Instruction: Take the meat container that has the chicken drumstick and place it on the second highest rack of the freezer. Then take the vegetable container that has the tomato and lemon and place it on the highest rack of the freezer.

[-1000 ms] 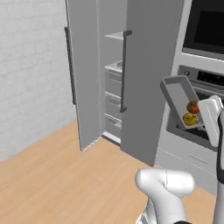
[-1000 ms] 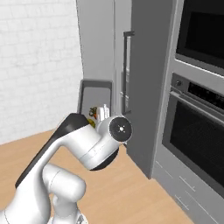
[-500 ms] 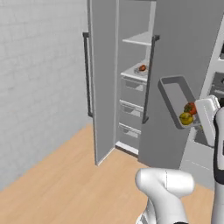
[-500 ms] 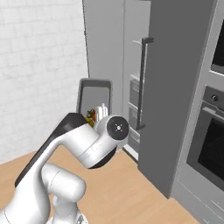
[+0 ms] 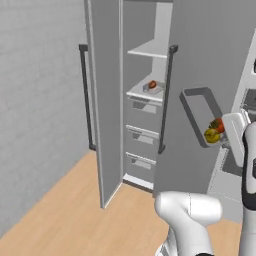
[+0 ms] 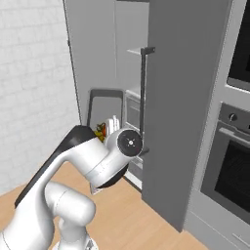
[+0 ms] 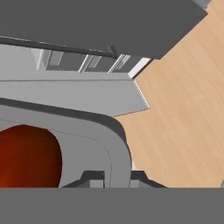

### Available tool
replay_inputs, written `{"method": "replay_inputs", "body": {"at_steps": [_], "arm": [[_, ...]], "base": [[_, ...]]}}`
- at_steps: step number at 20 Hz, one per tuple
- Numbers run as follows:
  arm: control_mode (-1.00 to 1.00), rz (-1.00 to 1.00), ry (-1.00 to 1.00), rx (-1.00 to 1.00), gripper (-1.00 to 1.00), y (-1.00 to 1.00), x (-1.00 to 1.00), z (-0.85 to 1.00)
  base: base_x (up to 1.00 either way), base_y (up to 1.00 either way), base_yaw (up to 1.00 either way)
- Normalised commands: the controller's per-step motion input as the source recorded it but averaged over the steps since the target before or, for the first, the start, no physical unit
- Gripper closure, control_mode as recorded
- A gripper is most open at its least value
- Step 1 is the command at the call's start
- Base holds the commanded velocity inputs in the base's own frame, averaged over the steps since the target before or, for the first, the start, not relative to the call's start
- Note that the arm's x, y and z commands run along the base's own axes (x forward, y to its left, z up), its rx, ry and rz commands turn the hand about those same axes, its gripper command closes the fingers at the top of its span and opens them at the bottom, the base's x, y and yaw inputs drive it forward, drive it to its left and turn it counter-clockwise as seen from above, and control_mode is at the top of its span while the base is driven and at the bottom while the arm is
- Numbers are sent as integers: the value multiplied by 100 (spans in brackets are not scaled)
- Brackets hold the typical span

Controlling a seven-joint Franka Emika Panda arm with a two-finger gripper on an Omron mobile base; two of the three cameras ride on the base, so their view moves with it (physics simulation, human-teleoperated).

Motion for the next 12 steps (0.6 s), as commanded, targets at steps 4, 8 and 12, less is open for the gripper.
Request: {"method": "replay_inputs", "body": {"at_steps": [4,8,12], "arm": [[100,0,0,0,100,0,0,0],[100,0,0,0,100,0,0,0],[100,0,0,0,100,0,0,0]], "base": [[92,24,-23],[85,54,-19],[64,40,-20]]}}
